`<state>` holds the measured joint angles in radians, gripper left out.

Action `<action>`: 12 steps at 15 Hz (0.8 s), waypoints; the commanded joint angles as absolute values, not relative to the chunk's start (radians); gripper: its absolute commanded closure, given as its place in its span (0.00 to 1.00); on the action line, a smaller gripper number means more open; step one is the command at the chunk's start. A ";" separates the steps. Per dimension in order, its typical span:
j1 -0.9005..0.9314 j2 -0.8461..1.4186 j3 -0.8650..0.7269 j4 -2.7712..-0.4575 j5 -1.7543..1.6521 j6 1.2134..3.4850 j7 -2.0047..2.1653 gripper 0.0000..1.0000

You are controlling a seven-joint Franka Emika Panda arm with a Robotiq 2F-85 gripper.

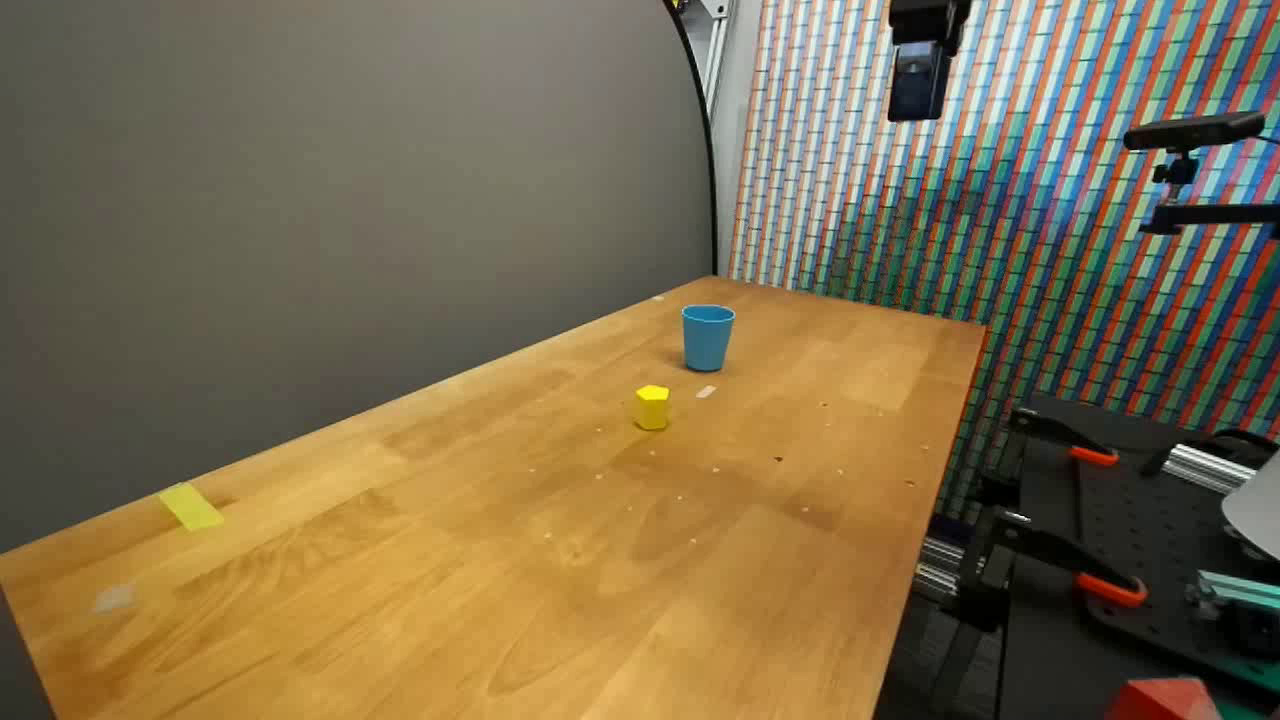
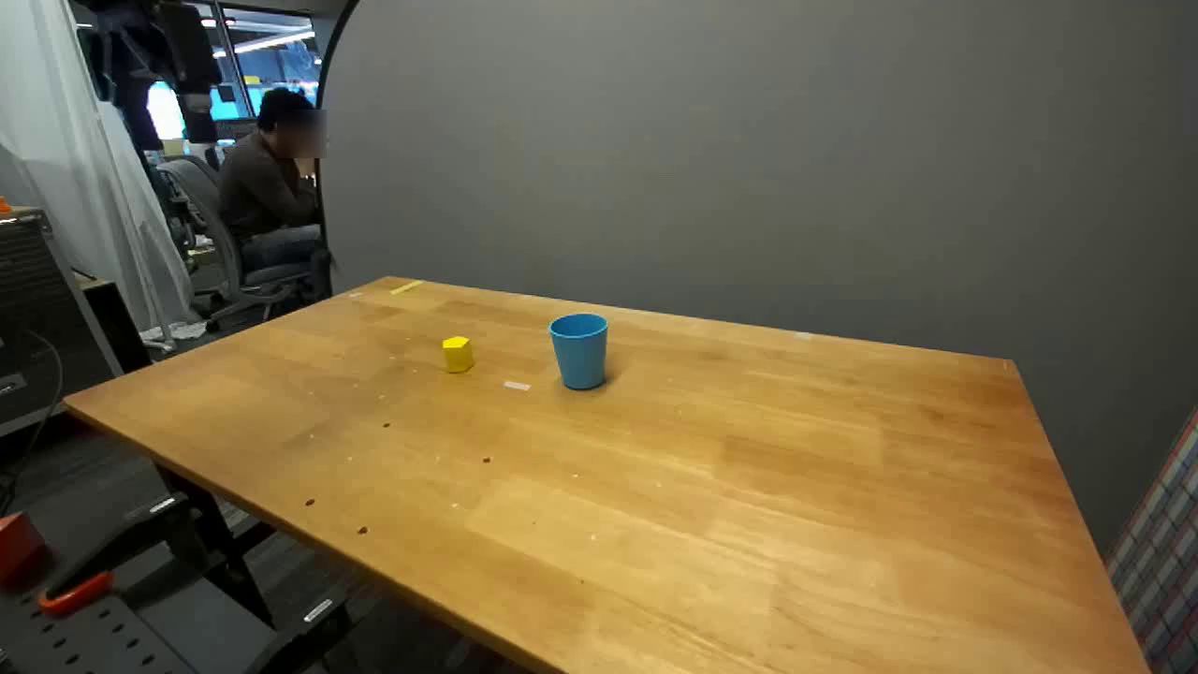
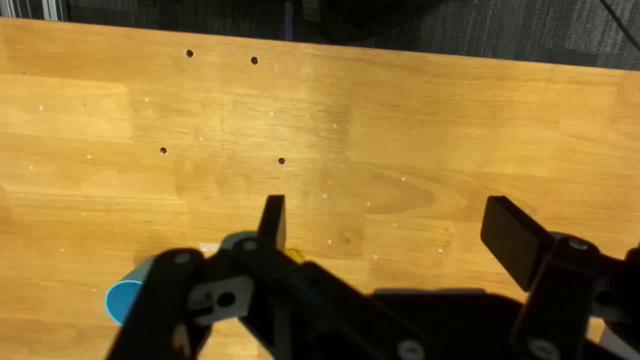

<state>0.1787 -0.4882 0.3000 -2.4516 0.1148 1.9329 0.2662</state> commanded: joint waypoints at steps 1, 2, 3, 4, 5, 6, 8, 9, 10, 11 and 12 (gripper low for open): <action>0.190 -0.486 0.290 -2.446 0.109 1.932 0.271 0.00; 0.190 -0.487 0.290 -2.440 0.109 1.932 0.271 0.00; 0.190 -0.488 0.290 -2.436 0.109 1.932 0.271 0.00; 0.190 -0.489 0.290 -2.434 0.109 1.932 0.271 0.00; 0.190 -0.489 0.290 -2.434 0.109 1.932 0.271 0.00; 0.190 -0.488 0.290 -2.434 0.109 1.932 0.271 0.00; 0.190 -0.489 0.290 -2.434 0.109 1.932 0.271 0.00; 0.190 -0.489 0.290 -2.434 0.109 1.932 0.271 0.00; 0.164 -0.427 0.295 -2.399 0.090 1.942 0.301 0.00; 0.143 -0.383 0.302 -2.377 0.071 1.965 0.335 0.00; 0.124 -0.317 0.307 -2.349 0.046 2.001 0.364 0.00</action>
